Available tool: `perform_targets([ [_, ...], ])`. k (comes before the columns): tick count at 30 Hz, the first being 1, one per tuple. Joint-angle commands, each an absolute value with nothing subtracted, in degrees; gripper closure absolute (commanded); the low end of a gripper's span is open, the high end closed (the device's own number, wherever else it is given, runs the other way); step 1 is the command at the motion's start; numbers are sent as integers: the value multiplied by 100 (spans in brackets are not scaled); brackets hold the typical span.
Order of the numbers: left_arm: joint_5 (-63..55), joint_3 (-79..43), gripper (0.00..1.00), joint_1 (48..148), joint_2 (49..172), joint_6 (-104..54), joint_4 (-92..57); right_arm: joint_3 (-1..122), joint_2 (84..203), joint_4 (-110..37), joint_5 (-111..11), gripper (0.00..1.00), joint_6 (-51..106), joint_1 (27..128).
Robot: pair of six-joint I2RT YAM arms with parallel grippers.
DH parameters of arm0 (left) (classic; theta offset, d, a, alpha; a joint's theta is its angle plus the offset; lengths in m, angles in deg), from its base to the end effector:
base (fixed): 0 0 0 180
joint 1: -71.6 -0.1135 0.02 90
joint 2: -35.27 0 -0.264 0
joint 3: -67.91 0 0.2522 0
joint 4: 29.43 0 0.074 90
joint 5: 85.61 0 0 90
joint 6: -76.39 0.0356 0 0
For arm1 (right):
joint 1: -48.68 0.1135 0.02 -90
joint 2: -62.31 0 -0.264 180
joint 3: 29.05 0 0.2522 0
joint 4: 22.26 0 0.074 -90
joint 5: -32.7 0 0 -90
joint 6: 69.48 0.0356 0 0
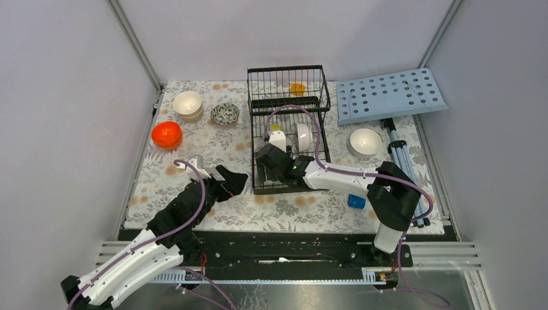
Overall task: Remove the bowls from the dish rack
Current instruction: Pick up the bowl from the dish rack.
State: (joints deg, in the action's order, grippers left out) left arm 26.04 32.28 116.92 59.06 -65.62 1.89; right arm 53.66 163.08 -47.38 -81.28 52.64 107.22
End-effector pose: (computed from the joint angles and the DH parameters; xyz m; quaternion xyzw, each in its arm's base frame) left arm 0.0981 -0.0805 0.2360 -0.1550 0.7943 -0.3245 0.4896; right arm 0.2142 0.3224 0.2218 -0.1248 0.8928 0.1424 0.4088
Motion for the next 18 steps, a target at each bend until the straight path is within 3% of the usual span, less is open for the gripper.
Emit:
perform_targets([
  [1,2627,3270,1,11678,5935,-6588,59,5631,16036,-4667,-8012,100,5366,10712],
  [18,2663,3234,1,11677,5970,-6571,59,6050,15975,-5229,-8467,100,5024,10817],
])
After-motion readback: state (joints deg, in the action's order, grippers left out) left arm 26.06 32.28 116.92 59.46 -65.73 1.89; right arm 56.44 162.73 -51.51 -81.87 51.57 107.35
